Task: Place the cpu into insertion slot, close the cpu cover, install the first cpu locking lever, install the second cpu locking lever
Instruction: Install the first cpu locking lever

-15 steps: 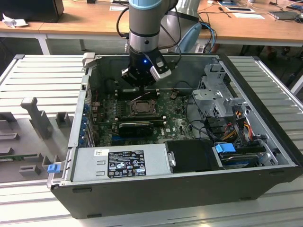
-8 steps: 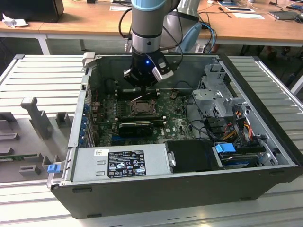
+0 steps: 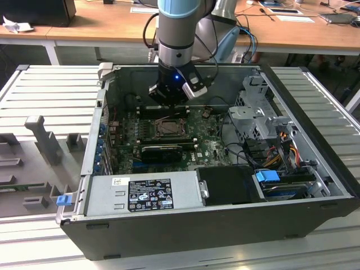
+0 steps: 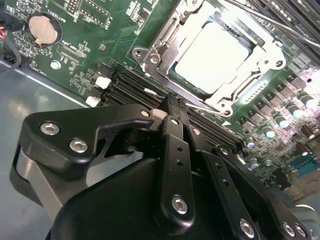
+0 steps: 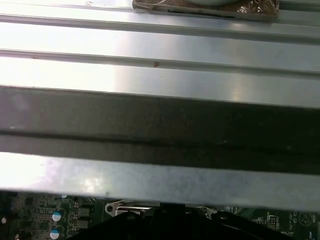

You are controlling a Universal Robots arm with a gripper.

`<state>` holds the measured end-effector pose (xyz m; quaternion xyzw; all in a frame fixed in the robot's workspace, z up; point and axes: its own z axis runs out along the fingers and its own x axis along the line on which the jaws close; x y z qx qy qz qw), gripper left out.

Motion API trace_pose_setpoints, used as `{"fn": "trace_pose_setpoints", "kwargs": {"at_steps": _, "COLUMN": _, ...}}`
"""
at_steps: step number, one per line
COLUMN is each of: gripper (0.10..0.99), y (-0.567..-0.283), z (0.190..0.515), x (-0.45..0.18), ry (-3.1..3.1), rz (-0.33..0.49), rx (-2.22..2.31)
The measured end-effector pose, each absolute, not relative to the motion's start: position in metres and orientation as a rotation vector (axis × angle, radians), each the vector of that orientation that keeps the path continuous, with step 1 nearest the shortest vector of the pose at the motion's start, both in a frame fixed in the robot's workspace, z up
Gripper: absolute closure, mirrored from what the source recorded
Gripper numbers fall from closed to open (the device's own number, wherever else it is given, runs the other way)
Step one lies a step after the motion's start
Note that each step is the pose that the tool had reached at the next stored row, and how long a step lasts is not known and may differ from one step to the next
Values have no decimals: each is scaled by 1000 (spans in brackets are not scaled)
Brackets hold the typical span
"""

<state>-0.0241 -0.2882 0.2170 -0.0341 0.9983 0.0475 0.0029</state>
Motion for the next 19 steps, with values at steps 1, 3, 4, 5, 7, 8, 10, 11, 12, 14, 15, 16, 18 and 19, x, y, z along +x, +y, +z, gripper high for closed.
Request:
{"fn": "trace_pose_setpoints", "kwargs": {"at_steps": 1, "gripper": 980, "y": -288, "z": 217, "x": -23, "ry": 3131, "rz": 149, "rx": -107}}
{"fn": "trace_pose_setpoints", "kwargs": {"at_steps": 3, "gripper": 980, "y": -288, "z": 216, "x": -20, "ry": 3131, "rz": 149, "rx": -107}}
{"fn": "trace_pose_setpoints", "kwargs": {"at_steps": 4, "gripper": 980, "y": -288, "z": 215, "x": -19, "ry": 3131, "rz": 149, "rx": -107}}
{"fn": "trace_pose_setpoints", "kwargs": {"at_steps": 5, "gripper": 980, "y": -288, "z": 214, "x": -18, "ry": 3131, "rz": 149, "rx": -107}}
{"fn": "trace_pose_setpoints", "kwargs": {"at_steps": 7, "gripper": 980, "y": -288, "z": 213, "x": -17, "ry": 3131, "rz": 149, "rx": -107}}
{"fn": "trace_pose_setpoints", "kwargs": {"at_steps": 8, "gripper": 980, "y": -288, "z": 212, "x": -17, "ry": 3131, "rz": 149, "rx": -107}}
{"fn": "trace_pose_setpoints", "kwargs": {"at_steps": 10, "gripper": 980, "y": -287, "z": 210, "x": -17, "ry": 3131, "rz": 149, "rx": -107}}
{"fn": "trace_pose_setpoints", "kwargs": {"at_steps": 11, "gripper": 980, "y": -287, "z": 209, "x": -17, "ry": 3131, "rz": 149, "rx": -107}}
{"fn": "trace_pose_setpoints", "kwargs": {"at_steps": 12, "gripper": 980, "y": -287, "z": 207, "x": -17, "ry": 3131, "rz": 149, "rx": -107}}
{"fn": "trace_pose_setpoints", "kwargs": {"at_steps": 14, "gripper": 980, "y": -287, "z": 204, "x": -17, "ry": 3131, "rz": 149, "rx": -107}}
{"fn": "trace_pose_setpoints", "kwargs": {"at_steps": 15, "gripper": 980, "y": -287, "z": 204, "x": -16, "ry": 3131, "rz": 149, "rx": -107}}
{"fn": "trace_pose_setpoints", "kwargs": {"at_steps": 16, "gripper": 980, "y": -287, "z": 203, "x": -16, "ry": 3131, "rz": 149, "rx": -107}}
{"fn": "trace_pose_setpoints", "kwargs": {"at_steps": 18, "gripper": 980, "y": -287, "z": 202, "x": -17, "ry": 3131, "rz": 148, "rx": -107}}
{"fn": "trace_pose_setpoints", "kwargs": {"at_steps": 19, "gripper": 980, "y": -287, "z": 203, "x": -17, "ry": 3131, "rz": 148, "rx": -107}}
